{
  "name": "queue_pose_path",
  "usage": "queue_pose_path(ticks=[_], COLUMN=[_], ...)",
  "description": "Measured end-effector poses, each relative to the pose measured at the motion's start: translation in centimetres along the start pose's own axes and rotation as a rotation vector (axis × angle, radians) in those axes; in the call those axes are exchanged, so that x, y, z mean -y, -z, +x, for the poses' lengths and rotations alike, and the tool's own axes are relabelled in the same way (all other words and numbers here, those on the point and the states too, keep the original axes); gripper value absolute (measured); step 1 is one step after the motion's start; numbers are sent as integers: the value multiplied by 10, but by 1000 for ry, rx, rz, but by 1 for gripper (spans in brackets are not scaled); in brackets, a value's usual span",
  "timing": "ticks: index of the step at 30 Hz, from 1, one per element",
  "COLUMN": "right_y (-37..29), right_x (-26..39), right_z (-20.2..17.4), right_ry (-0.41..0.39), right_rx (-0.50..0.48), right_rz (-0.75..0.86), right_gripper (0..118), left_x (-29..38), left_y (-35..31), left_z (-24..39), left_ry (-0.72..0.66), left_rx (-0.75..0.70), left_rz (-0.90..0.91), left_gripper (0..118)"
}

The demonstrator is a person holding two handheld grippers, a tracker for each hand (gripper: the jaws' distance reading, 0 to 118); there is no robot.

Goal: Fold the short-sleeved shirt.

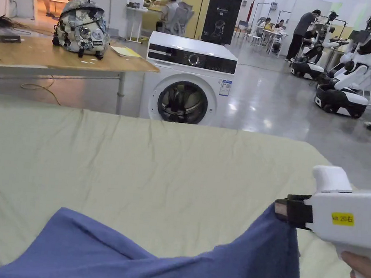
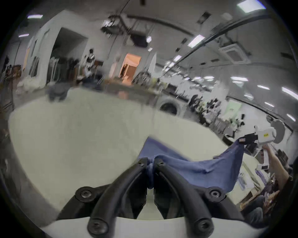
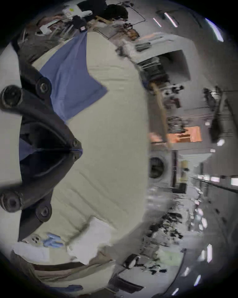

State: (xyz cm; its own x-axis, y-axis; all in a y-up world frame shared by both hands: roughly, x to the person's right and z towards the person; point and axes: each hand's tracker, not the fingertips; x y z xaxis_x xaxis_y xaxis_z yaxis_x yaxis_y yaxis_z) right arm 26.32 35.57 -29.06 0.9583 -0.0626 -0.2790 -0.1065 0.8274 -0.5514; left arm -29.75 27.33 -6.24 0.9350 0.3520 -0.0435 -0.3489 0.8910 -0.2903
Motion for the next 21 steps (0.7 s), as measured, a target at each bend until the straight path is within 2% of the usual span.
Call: queue_pose_path(ticks=[1, 3, 5, 7, 9, 11, 13, 15, 18, 21], right_y=[-12, -32, -42, -48, -49, -50, -46, -41, -24, -9], right_x=[-12, -34, -62, -94, -124, -151, -184, -216, -260, -293], right_z=[0, 2, 2, 3, 4, 1, -1, -3, -9, -17], right_ry=[5, 42, 16, -4, 15, 15, -17, -9, -41, -24], right_rx=[1, 61, 105, 167, 161, 196, 274, 266, 336, 359], right_rz=[38, 146, 221, 272, 319, 371, 398, 411, 443, 482], right_gripper=[0, 0, 0, 0, 0, 0, 0, 0, 0, 0], left_x=[-19, -57, -98, -142, -182, -217, -257, -286, -331, -356], left_y=[4, 21, 42, 65, 85, 106, 130, 148, 195, 212], left_z=[6, 18, 26, 42, 49, 53, 57, 65, 63, 72], left_ry=[9, 42, 116, 198, 222, 229, 241, 258, 361, 351], left_rx=[61, 96, 124, 111, 100, 88, 64, 49, -48, -46], left_rz=[46, 91, 127, 171, 196, 202, 190, 182, 139, 164], left_gripper=[1, 1, 1, 1, 1, 1, 1, 1, 1, 1])
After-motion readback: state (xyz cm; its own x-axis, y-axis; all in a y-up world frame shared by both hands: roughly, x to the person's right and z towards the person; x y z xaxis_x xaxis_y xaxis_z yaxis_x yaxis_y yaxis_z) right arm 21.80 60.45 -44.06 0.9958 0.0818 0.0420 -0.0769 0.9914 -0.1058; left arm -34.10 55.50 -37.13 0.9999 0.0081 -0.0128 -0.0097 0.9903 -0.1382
